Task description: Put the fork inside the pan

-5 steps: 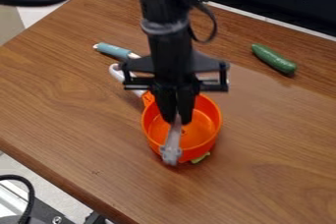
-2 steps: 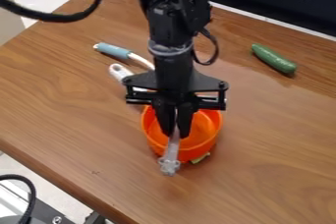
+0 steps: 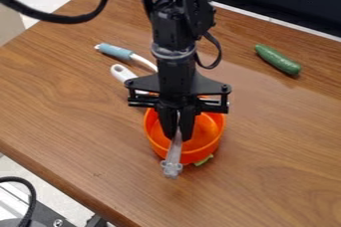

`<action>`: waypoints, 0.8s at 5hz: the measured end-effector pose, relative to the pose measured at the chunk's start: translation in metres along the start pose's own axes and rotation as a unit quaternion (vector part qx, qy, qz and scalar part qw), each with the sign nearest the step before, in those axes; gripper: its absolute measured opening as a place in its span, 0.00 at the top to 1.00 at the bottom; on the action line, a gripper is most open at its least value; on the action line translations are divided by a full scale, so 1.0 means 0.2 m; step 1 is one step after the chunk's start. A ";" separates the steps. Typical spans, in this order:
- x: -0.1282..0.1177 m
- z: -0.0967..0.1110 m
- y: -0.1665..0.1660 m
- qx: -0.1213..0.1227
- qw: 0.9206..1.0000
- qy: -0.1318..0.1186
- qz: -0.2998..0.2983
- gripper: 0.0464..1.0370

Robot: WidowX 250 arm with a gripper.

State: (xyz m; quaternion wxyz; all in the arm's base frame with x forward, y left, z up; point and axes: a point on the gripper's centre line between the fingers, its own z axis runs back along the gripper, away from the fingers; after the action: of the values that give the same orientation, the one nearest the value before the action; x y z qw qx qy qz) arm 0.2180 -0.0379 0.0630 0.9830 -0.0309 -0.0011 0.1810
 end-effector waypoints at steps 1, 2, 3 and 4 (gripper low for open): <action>-0.01 0.01 0.01 0.002 1.000 0.013 -0.004 0.71; 0.01 0.05 0.00 -0.008 1.000 0.019 0.002 0.44; 0.04 0.08 0.00 -0.013 1.000 0.018 0.013 0.16; 0.05 0.10 0.00 -0.015 1.000 0.021 0.017 0.03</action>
State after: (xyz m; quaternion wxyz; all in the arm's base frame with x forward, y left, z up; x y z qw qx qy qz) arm 0.2268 -0.0333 0.0833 0.9791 -0.0492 0.0177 0.1966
